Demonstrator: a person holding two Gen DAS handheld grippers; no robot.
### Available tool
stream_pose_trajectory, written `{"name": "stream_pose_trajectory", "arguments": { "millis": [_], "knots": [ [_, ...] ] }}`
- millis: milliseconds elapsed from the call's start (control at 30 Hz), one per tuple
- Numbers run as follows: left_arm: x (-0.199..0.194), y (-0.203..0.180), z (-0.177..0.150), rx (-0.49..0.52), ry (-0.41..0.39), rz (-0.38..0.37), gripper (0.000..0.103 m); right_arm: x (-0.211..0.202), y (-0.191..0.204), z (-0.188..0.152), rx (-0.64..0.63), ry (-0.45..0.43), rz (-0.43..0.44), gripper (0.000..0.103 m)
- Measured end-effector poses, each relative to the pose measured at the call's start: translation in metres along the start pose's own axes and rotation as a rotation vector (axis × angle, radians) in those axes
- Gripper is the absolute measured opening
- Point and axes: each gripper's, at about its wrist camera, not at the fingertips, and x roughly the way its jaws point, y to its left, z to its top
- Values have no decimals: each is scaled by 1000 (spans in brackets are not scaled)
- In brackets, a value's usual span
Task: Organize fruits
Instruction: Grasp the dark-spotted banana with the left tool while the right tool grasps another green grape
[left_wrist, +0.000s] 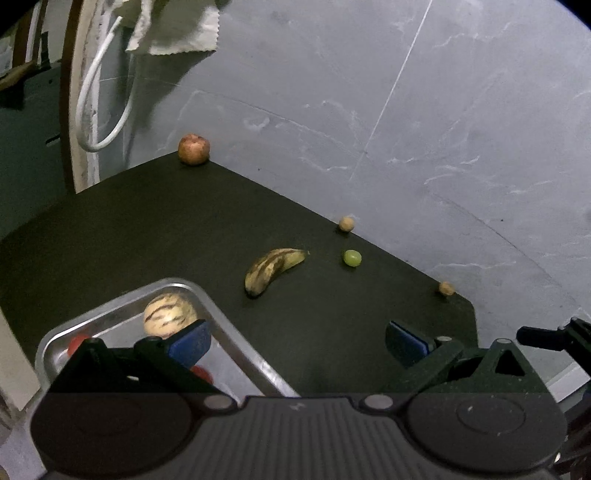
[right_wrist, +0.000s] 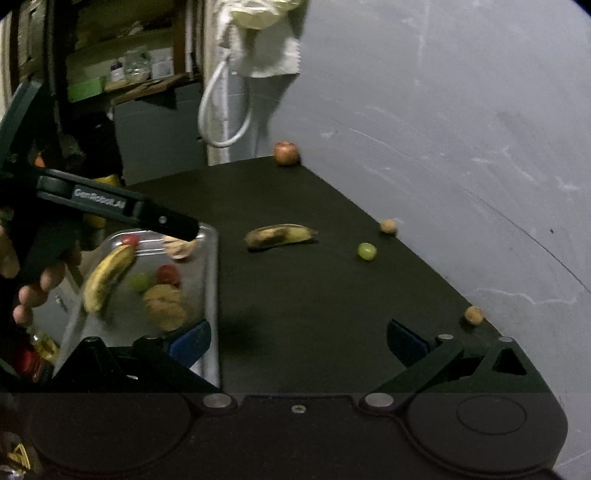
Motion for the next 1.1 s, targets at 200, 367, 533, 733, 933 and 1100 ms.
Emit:
{"name": "stream_pose_trajectory", "arguments": {
  "millis": [200,367,533,733,933,1100],
  "knots": [
    [35,-14,22,26,10,35,102,30,-48,7,17,9,-21,101],
    [74,-26,36,90,20,74,102,71,-86,20,37,8,-29,101],
    [116,-31,45,141,46,125,101,124,-113,41,62,7,-17,98],
    [159,-30,46,244,99,167,93,176,-128,68,78,31,53,91],
    [180,-24,55,310,146,133,89,213,-132,79,30,68,120,86],
    [196,-18,60,353,206,96,77,236,-129,79,-14,98,153,78]
  ]
}}
